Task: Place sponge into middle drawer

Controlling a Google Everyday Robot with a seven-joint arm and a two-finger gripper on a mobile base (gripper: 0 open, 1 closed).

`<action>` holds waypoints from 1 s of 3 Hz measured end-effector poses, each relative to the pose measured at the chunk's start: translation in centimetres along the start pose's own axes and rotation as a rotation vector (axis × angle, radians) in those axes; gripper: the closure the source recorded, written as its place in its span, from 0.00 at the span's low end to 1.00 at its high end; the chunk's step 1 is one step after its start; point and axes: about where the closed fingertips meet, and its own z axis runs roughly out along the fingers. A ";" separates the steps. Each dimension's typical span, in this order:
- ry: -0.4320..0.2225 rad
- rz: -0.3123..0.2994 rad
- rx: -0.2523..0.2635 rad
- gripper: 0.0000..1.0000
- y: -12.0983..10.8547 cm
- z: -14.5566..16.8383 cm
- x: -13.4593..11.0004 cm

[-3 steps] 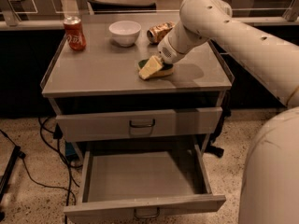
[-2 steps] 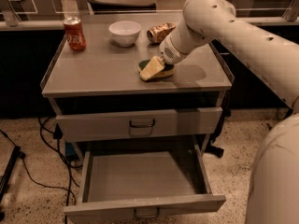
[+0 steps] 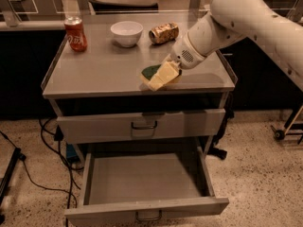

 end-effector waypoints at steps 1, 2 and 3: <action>0.000 -0.008 -0.012 1.00 0.6 0.2 0.1; -0.008 -0.042 -0.060 1.00 3.5 0.8 0.9; -0.010 -0.054 -0.090 1.00 7.1 0.3 2.3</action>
Offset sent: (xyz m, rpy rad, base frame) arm -0.0661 0.0170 -0.0180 0.0336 0.0221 0.1273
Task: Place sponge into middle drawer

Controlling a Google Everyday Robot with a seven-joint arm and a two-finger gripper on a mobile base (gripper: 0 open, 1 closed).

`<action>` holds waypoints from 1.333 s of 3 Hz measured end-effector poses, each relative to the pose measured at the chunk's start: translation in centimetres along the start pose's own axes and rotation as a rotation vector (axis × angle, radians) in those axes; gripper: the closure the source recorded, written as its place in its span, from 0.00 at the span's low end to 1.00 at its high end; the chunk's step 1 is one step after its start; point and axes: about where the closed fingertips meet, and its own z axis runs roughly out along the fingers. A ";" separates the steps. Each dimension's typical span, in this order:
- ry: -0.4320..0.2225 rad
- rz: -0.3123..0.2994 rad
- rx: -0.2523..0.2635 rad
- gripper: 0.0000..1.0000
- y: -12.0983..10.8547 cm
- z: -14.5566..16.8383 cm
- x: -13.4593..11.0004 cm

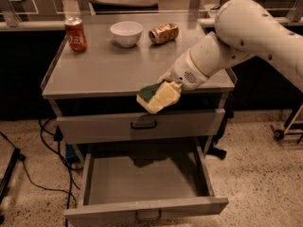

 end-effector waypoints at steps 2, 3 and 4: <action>0.002 -0.005 0.001 1.00 3.5 3.0 3.8; -0.028 -0.032 0.004 1.00 3.6 7.1 5.2; -0.026 -0.039 0.027 1.00 3.4 7.1 5.2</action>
Offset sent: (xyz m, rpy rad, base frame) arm -0.0421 0.0033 -0.0751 0.0116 -0.0457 -0.0203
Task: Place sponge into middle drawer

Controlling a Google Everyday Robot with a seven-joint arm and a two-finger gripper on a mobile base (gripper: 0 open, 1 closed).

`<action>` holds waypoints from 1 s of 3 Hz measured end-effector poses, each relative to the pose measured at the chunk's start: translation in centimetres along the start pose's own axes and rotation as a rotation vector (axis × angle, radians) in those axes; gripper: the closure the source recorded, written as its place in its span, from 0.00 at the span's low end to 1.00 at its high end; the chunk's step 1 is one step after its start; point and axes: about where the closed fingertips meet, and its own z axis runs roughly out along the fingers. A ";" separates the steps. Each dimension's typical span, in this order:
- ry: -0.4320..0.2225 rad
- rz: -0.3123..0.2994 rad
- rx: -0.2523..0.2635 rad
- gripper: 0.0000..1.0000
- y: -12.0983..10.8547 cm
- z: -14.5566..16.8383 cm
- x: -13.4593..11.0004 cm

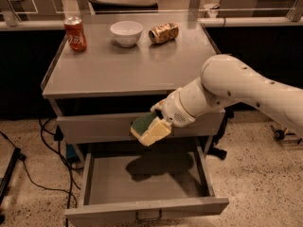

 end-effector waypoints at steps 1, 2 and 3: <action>0.046 -0.022 0.030 1.00 0.5 -0.8 0.8; 0.104 0.024 0.070 1.00 1.0 -0.6 4.7; 0.118 0.049 0.064 1.00 1.1 1.2 7.4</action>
Offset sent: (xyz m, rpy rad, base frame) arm -0.0335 -0.0646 -0.0433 -0.1711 0.0097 -0.1300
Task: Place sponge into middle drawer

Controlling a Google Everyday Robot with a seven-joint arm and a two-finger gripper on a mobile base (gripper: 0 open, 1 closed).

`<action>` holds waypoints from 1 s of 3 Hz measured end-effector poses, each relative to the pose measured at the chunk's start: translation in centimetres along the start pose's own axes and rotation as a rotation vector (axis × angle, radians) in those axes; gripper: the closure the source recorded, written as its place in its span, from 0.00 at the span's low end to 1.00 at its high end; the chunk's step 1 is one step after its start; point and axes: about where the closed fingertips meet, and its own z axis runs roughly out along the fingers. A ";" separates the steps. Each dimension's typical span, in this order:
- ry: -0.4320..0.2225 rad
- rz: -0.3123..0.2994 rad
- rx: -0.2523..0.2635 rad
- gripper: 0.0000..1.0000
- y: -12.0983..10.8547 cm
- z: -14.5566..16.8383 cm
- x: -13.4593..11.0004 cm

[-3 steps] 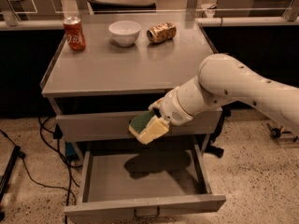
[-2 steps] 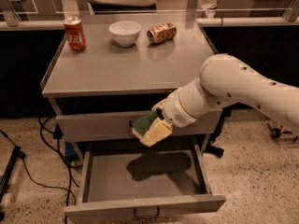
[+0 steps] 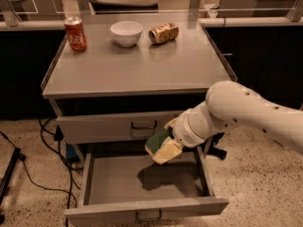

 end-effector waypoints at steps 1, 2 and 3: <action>-0.032 0.005 -0.037 1.00 0.2 3.8 1.8; -0.032 0.005 -0.037 1.00 0.2 3.9 1.8; -0.021 0.001 -0.051 1.00 0.2 6.3 4.0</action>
Offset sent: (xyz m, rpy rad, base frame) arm 0.0004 0.0065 -0.0337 0.0340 0.0132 0.0147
